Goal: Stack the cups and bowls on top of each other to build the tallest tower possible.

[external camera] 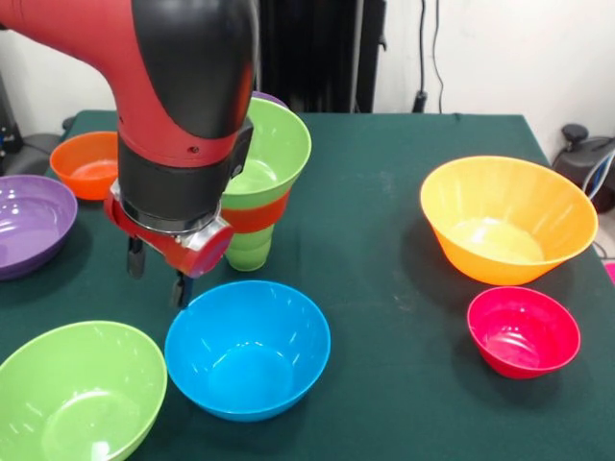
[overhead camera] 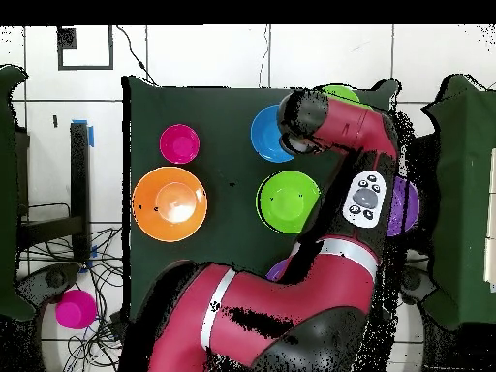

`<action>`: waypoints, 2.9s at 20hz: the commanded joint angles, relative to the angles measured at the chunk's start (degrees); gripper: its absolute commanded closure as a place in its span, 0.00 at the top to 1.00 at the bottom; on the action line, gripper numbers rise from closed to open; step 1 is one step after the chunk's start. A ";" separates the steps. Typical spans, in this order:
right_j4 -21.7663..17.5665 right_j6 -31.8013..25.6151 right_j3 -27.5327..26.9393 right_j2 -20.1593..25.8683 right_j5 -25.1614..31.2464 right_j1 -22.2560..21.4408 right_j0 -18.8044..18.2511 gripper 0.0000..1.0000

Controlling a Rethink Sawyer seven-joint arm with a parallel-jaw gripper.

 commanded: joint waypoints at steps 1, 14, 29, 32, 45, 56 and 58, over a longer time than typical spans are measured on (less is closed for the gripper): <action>-0.57 -1.10 -3.71 6.45 4.02 -0.35 0.35 1.00; 0.32 -1.00 0.48 9.62 -0.44 -1.59 0.54 1.00; 1.20 0.39 4.72 11.70 -2.48 -1.50 -0.02 1.00; 0.51 -0.30 4.28 11.65 -2.88 -0.47 -0.28 1.00; -0.87 -3.18 1.07 12.25 -2.79 4.33 -1.50 1.00; -1.04 -3.08 -0.23 12.70 -4.04 7.03 -2.13 1.00; -1.11 -3.01 0.79 12.70 -4.59 6.37 -2.04 1.00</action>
